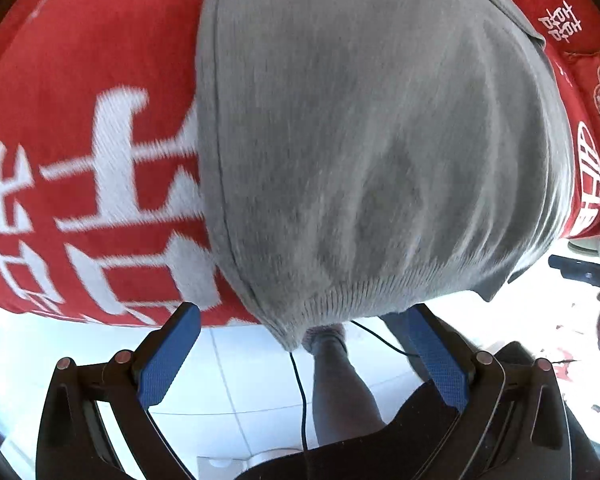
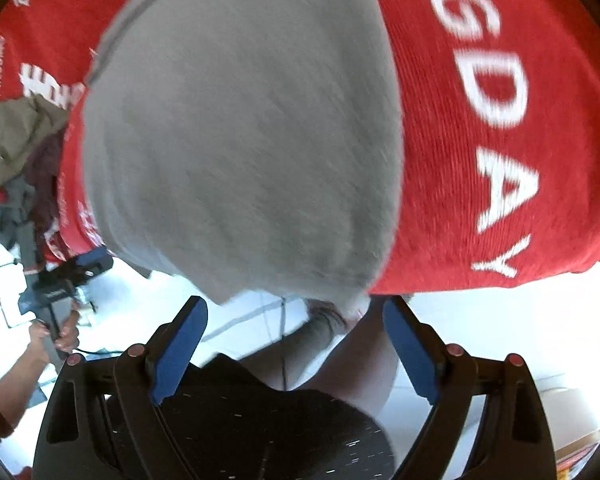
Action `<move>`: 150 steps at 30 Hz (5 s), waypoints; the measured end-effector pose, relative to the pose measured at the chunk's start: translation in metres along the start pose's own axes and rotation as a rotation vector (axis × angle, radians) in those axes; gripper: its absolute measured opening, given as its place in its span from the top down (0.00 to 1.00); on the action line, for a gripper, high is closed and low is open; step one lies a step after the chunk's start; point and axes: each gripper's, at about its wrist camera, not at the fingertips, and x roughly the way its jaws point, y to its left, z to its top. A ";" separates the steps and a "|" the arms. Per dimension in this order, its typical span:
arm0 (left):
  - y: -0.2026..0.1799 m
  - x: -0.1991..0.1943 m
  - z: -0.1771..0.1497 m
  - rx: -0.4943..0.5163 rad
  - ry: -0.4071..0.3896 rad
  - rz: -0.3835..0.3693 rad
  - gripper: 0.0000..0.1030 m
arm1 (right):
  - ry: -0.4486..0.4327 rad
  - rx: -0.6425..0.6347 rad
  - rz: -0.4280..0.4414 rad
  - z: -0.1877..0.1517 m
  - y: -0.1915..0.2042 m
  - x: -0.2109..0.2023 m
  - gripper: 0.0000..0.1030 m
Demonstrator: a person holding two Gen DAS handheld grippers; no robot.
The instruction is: Fold small clothes
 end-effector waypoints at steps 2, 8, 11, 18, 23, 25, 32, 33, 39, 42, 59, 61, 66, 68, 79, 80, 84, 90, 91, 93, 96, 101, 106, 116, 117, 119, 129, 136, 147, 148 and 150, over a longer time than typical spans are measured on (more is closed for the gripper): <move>0.003 0.006 0.002 -0.004 0.000 -0.018 0.00 | 0.021 0.000 0.021 0.001 -0.005 0.010 0.11; 0.026 0.007 -0.009 -0.010 -0.003 -0.063 0.00 | 0.082 -0.047 0.071 0.009 -0.005 0.038 0.11; 0.022 0.021 -0.025 -0.022 0.006 -0.079 0.00 | 0.091 -0.056 0.096 0.009 -0.001 0.044 0.12; -0.012 0.025 -0.032 0.038 0.003 -0.176 0.00 | 0.076 -0.070 0.196 0.011 0.017 0.042 0.15; -0.019 0.031 -0.025 0.043 0.015 -0.158 0.00 | 0.086 -0.008 0.220 0.020 -0.001 0.050 0.18; -0.018 0.031 -0.029 0.043 0.020 -0.152 0.02 | 0.100 0.058 0.240 0.019 -0.009 0.055 0.39; -0.018 0.031 -0.026 0.025 0.056 -0.144 0.89 | 0.071 0.130 0.349 0.004 -0.022 0.036 0.90; -0.018 0.029 -0.027 0.022 0.052 -0.150 0.89 | 0.067 0.141 0.386 0.001 -0.019 0.032 0.90; -0.021 -0.010 -0.027 0.010 -0.021 -0.216 0.89 | 0.001 0.158 0.555 -0.002 0.003 0.004 0.91; -0.017 -0.035 -0.019 -0.003 -0.071 -0.240 0.89 | -0.038 0.162 0.608 0.002 0.013 -0.010 0.91; -0.002 -0.076 0.043 -0.153 -0.199 -0.259 0.89 | -0.203 0.225 0.860 0.029 0.017 -0.059 0.92; 0.001 -0.093 0.060 -0.160 -0.240 -0.250 0.89 | -0.232 0.213 0.900 0.045 0.021 -0.073 0.92; 0.007 -0.131 0.111 -0.188 -0.347 -0.246 0.89 | -0.291 0.145 0.958 0.100 0.035 -0.115 0.92; 0.003 -0.140 0.137 -0.193 -0.386 -0.232 0.89 | -0.304 0.114 0.955 0.122 0.040 -0.130 0.92; 0.005 -0.127 0.299 -0.235 -0.461 -0.136 0.89 | -0.335 0.079 0.884 0.301 0.042 -0.160 0.92; 0.006 -0.119 0.308 -0.235 -0.451 -0.120 0.89 | -0.330 0.094 0.861 0.316 0.039 -0.154 0.92; 0.009 -0.089 0.339 -0.246 -0.409 -0.062 0.89 | -0.308 0.156 0.764 0.355 0.020 -0.128 0.92; 0.012 -0.065 0.355 -0.267 -0.379 -0.007 0.88 | -0.280 0.227 0.648 0.383 -0.005 -0.098 0.91; 0.012 -0.065 0.355 -0.276 -0.375 -0.001 0.88 | -0.279 0.244 0.630 0.385 -0.008 -0.096 0.91; 0.009 -0.068 0.355 -0.282 -0.373 0.026 0.81 | -0.274 0.281 0.610 0.390 -0.014 -0.093 0.87; -0.003 -0.085 0.350 -0.249 -0.417 0.130 0.43 | -0.274 0.264 0.592 0.389 -0.007 -0.102 0.64; -0.012 -0.110 0.331 -0.217 -0.460 0.198 0.30 | -0.345 0.172 0.499 0.377 0.014 -0.139 0.43; -0.020 -0.088 0.322 -0.176 -0.389 0.283 0.30 | -0.334 0.017 0.313 0.358 0.047 -0.148 0.43; 0.006 -0.060 0.367 -0.166 -0.349 0.289 0.30 | -0.391 -0.154 -0.041 0.378 0.068 -0.134 0.43; 0.007 -0.056 0.373 -0.158 -0.333 0.272 0.30 | -0.391 -0.149 -0.038 0.386 0.068 -0.131 0.44; 0.008 -0.048 0.382 -0.162 -0.313 0.275 0.30 | -0.376 -0.135 -0.021 0.400 0.068 -0.124 0.47; 0.008 -0.053 0.401 -0.217 -0.376 0.385 0.42 | -0.373 -0.194 -0.096 0.410 0.077 -0.126 0.94; 0.005 -0.075 0.388 -0.227 -0.389 0.400 0.42 | -0.362 -0.189 -0.177 0.405 0.067 -0.116 0.81; -0.029 -0.109 0.292 -0.222 -0.353 0.345 0.20 | -0.371 -0.199 -0.134 0.326 0.073 -0.157 0.54; -0.036 -0.107 0.282 -0.220 -0.338 0.337 0.20 | -0.365 -0.198 -0.127 0.319 0.072 -0.158 0.52; -0.044 -0.103 0.271 -0.207 -0.315 0.322 0.00 | -0.331 -0.186 -0.091 0.301 0.076 -0.148 0.49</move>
